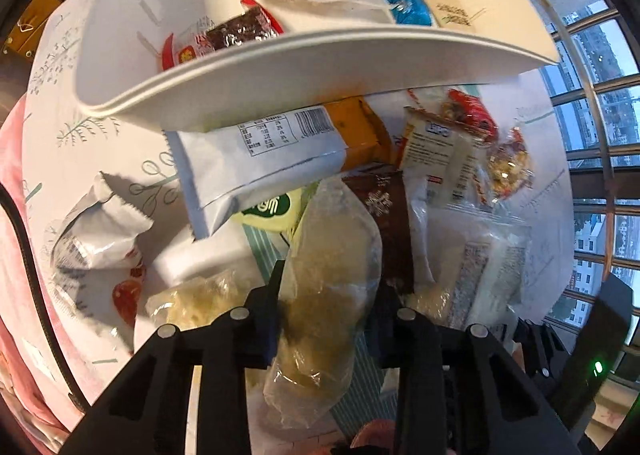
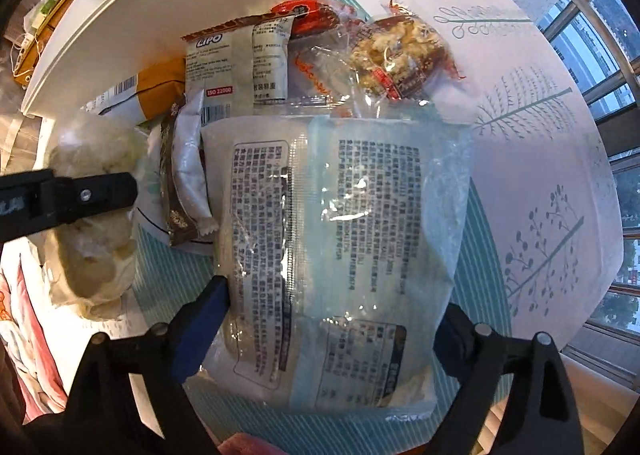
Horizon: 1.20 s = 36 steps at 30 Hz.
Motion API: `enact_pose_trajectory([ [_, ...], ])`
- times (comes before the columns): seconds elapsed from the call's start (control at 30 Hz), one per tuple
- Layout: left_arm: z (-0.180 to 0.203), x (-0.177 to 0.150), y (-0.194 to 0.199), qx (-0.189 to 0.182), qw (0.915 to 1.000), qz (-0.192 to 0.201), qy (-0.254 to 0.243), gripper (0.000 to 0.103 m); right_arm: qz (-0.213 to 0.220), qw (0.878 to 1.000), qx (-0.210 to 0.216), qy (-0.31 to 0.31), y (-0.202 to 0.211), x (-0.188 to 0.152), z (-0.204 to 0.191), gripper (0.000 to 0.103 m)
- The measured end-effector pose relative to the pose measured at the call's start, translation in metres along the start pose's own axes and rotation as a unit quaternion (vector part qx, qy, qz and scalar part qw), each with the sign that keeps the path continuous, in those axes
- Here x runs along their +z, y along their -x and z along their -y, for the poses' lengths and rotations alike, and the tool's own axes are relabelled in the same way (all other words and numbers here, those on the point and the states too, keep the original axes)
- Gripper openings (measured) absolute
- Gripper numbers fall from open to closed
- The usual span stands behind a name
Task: Organize snacks
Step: 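Grasp the clear puff bag with the left tool while the right tool grasps the clear printed bag, then carry both bags over the white tray and open both tools to drop them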
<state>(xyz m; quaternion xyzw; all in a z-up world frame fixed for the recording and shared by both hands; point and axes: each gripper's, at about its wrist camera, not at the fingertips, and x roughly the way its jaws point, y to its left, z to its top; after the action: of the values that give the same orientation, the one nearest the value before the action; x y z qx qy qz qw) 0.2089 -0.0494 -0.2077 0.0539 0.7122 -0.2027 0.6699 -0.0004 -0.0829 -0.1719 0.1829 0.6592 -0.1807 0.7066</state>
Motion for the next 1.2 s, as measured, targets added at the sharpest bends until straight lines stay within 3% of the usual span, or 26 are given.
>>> enact_pose_trajectory([
  [0.33, -0.009, -0.033, 0.046, -0.021, 0.9995, 0.025, -0.001, 0.031, -0.028, 0.997, 0.009, -0.078, 0.015, -0.005, 0.025, 0.082],
  [0.73, -0.013, -0.069, 0.095, -0.039, 0.9988, 0.031, 0.003, 0.031, 0.01, 0.992, 0.031, -0.12, 0.065, -0.025, 0.046, 0.078],
  [1.2, 0.001, -0.049, 0.149, -0.044, 0.9943, 0.074, 0.062, 0.031, 0.026, 0.995, 0.076, -0.06, 0.132, 0.039, 0.079, 0.078],
])
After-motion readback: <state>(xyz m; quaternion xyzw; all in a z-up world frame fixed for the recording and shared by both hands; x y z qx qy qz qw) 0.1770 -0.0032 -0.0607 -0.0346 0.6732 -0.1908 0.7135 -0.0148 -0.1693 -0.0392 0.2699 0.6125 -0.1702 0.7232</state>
